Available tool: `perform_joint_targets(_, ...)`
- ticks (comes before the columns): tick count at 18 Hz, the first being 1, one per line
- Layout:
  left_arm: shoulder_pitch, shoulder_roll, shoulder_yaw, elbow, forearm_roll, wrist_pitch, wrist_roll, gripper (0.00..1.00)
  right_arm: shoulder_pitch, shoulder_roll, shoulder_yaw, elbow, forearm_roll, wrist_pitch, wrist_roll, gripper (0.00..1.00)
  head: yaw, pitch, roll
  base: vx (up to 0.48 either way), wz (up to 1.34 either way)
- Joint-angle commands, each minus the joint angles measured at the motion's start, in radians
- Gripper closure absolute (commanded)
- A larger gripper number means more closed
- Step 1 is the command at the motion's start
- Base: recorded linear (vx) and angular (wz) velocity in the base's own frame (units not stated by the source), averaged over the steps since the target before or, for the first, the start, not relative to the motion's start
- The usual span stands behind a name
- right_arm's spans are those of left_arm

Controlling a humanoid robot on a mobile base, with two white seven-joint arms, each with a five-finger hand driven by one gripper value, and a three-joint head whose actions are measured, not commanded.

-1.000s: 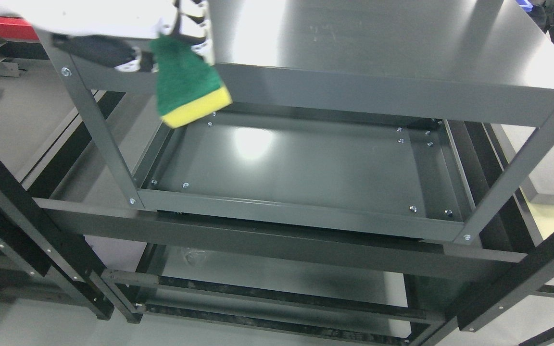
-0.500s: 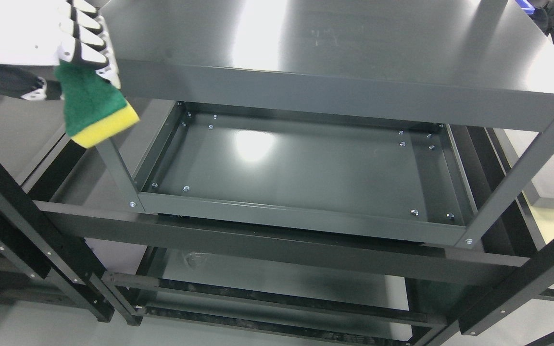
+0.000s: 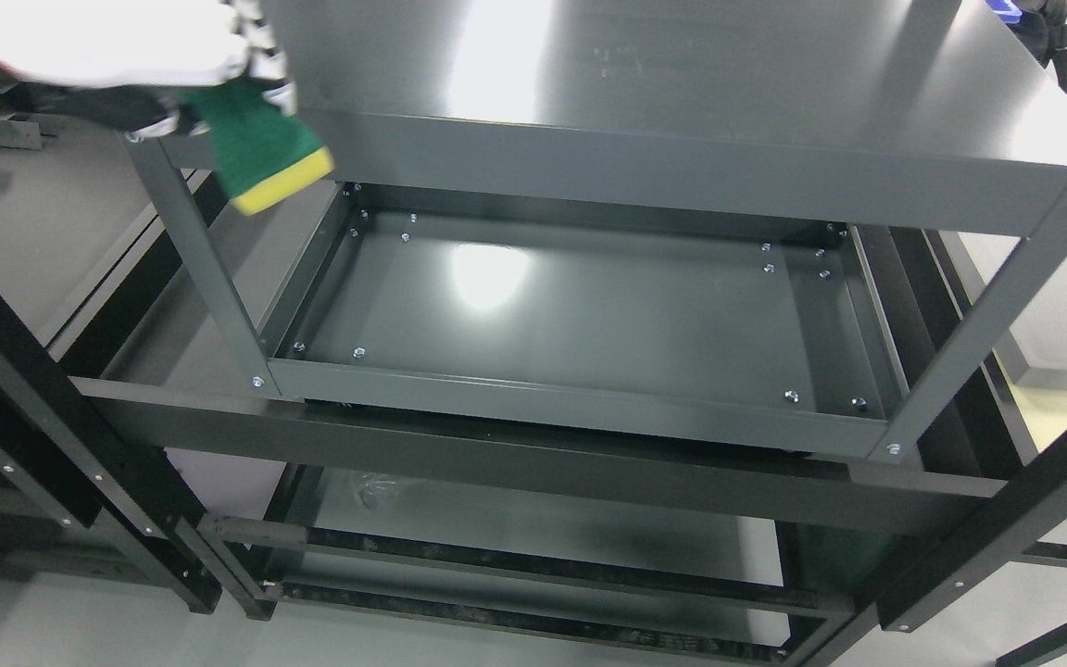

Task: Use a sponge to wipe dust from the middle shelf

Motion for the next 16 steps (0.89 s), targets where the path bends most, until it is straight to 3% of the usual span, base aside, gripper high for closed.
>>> perform_joint_targets(1, 0.003, -0.561, 0.144, 0.198, -0.282, 0.000, 0.002, 0.78, 0.001, -0.017, 0.000, -0.017, 0.000, 0.072, 0.000, 0.00, 0.0000, 0.000, 0.000, -0.040, 0.00)
perform_joint_targets(6, 0.000, -0.746, 0.175, 0.278, -0.382, 0.000, 0.013, 0.78, 0.001, -0.017, 0.000, -0.017, 0.000, 0.072, 0.000, 0.00, 0.0000, 0.000, 0.000, -0.036, 0.00)
perform_joint_targets(12, 0.003, -0.746, 0.199, 0.399, -0.427, 0.000, 0.095, 0.79, 0.001, -0.017, 0.000, -0.017, 0.000, 0.072, 0.000, 0.00, 0.0000, 0.000, 0.000, -0.031, -0.01)
perform_joint_targets(16, 0.000, -0.746, 0.054, 0.409, -0.379, 0.000, 0.204, 0.78, -0.001, -0.017, 0.000, -0.017, 0.000, 0.072, 0.000, 0.00, 0.0000, 0.000, 0.000, -0.025, 0.00)
